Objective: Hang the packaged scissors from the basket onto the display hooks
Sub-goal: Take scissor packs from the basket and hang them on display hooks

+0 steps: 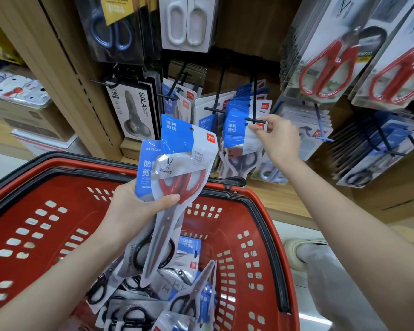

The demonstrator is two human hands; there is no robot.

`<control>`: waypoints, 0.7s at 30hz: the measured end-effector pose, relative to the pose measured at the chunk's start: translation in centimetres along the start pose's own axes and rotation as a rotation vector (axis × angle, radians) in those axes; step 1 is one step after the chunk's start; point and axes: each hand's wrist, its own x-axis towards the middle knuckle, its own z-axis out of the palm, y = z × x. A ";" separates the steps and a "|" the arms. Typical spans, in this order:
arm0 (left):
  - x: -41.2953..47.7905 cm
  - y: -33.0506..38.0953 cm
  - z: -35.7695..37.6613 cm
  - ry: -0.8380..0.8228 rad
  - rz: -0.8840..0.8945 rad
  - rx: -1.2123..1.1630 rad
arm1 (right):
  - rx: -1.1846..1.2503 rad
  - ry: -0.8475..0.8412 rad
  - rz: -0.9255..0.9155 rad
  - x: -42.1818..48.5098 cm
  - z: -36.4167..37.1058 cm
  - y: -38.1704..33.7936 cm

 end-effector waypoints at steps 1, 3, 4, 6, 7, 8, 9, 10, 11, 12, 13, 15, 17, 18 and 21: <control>0.0 -0.1 0.1 -0.002 0.001 0.003 | -0.019 0.010 -0.001 0.0 0.1 -0.2; 0.1 -0.2 0.1 -0.004 0.002 0.006 | -0.028 0.013 -0.001 0.1 0.4 -0.3; 0.2 -0.2 0.2 -0.004 0.003 0.008 | -0.020 0.014 0.004 0.2 0.5 -0.3; 0.3 -0.3 0.3 -0.003 0.002 0.012 | 0.028 0.018 0.041 0.0 0.7 -0.1; 0.3 -0.3 0.3 -0.005 -0.001 0.011 | 0.080 0.023 0.081 -0.1 0.8 0.1; 0.3 -0.3 0.3 -0.006 -0.005 0.009 | 0.135 0.028 0.121 -0.2 0.9 0.3; 0.3 -0.3 0.3 -0.008 -0.008 0.005 | 0.162 0.026 0.141 -0.3 1.0 0.3; 0.4 -0.2 0.3 -0.009 -0.009 -0.001 | 0.152 0.023 0.137 -0.3 1.1 0.3; 0.4 -0.2 0.2 -0.010 -0.012 -0.007 | 0.123 0.020 0.126 -0.2 1.2 0.2; 0.5 -0.2 0.3 -0.010 -0.014 -0.014 | 0.095 0.024 0.120 0.0 1.3 0.1; 0.5 -0.2 0.3 -0.008 -0.015 -0.022 | 0.084 0.032 0.128 0.3 1.3 0.0; 0.6 -0.2 0.3 -0.005 -0.016 -0.031 | 0.117 0.039 0.157 1.0 1.5 0.1; 0.7 -0.2 0.2 -0.003 -0.014 -0.025 | 0.176 0.048 0.179 1.3 1.9 0.3; 0.7 -0.2 0.2 -0.002 -0.015 -0.021 | 0.208 0.066 0.181 1.3 2.2 0.4; 0.6 -0.1 0.1 -0.008 -0.017 -0.020 | 0.301 0.178 0.140 0.6 2.4 0.1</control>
